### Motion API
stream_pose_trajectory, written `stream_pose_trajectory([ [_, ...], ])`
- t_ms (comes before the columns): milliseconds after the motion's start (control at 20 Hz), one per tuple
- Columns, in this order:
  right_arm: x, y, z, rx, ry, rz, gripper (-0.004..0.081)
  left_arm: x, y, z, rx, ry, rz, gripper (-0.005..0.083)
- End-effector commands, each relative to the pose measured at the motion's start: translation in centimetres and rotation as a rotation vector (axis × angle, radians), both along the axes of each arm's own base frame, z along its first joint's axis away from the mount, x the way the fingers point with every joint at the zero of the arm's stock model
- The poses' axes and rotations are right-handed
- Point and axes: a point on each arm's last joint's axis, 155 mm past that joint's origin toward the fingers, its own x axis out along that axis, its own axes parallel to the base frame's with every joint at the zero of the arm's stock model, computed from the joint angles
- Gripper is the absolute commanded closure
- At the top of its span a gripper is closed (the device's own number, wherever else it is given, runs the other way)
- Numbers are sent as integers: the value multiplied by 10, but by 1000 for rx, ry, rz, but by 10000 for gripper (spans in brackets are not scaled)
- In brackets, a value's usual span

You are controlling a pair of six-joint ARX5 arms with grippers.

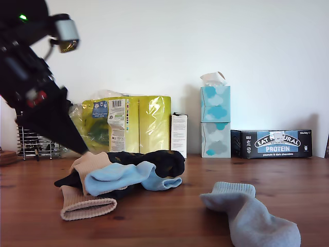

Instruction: Pair up the socks based on colour and pattern, by placing each sock on top of its pair

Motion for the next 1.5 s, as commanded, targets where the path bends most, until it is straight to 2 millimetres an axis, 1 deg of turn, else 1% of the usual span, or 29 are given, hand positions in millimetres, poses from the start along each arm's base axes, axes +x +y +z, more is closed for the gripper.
stream_pose_trajectory([
  [0, -4, -2, -8, -13, 16, 2, 782, 7, -2, -13, 45, -41, -7, 211],
  [100, -6, -3, -8, -12, 16, 3, 782, 27, 1, -20, 126, -128, 33, 211],
  [200, -6, -3, -8, -12, 15, 3, 782, 39, 5, -31, 194, -170, 70, 212],
  [350, -6, -3, -8, -16, 11, 7, 782, 36, 3, -51, 229, -137, 57, 213],
  [450, -6, -4, -8, -19, 9, 10, 782, 39, 1, -57, 242, -144, 59, 252],
  [500, -6, -3, -8, -21, 6, 13, 782, 39, 1, -58, 241, -144, 59, 308],
  [550, -6, -4, -8, -23, 5, 14, 782, 39, 1, -58, 241, -144, 60, 416],
  [600, -6, -4, -8, -25, 3, 16, 782, 38, 0, -58, 240, -141, 60, 609],
  [650, -6, -3, -8, -25, 3, 16, 782, 38, -2, -56, 237, -143, 58, 780],
  [700, -6, -3, -8, -25, 3, 16, 782, 38, -5, -54, 233, -146, 52, 784],
  [800, -6, -3, -9, -26, 6, 16, 782, 38, -19, -44, 218, -163, 31, 797],
  [900, -6, -4, -9, -27, 6, 16, 782, 41, -43, -22, 163, -179, 31, 797],
  [1000, -6, -4, -9, -27, 7, 16, 782, 43, -77, 9, 80, -218, 6, 797],
  [1100, -7, -4, -10, -29, 10, 15, 782, 46, -109, 47, 7, -283, -35, 797],
  [1200, -9, -6, -13, -38, 23, 15, 782, 47, -130, 79, -56, -328, -64, 797],
  [1300, -10, -7, -15, -46, 35, 15, 782, 45, -146, 103, -113, -350, -95, 797],
  [1350, -11, -7, -16, -49, 39, 15, 782, 43, -150, 107, -127, -350, -108, 797],
  [1400, -12, -8, -17, -51, 42, 15, 782, 39, -151, 105, -129, -331, -120, 797],
  [1450, -12, -8, -18, -53, 45, 15, 782, 32, -150, 98, -121, -288, -125, 797],
])
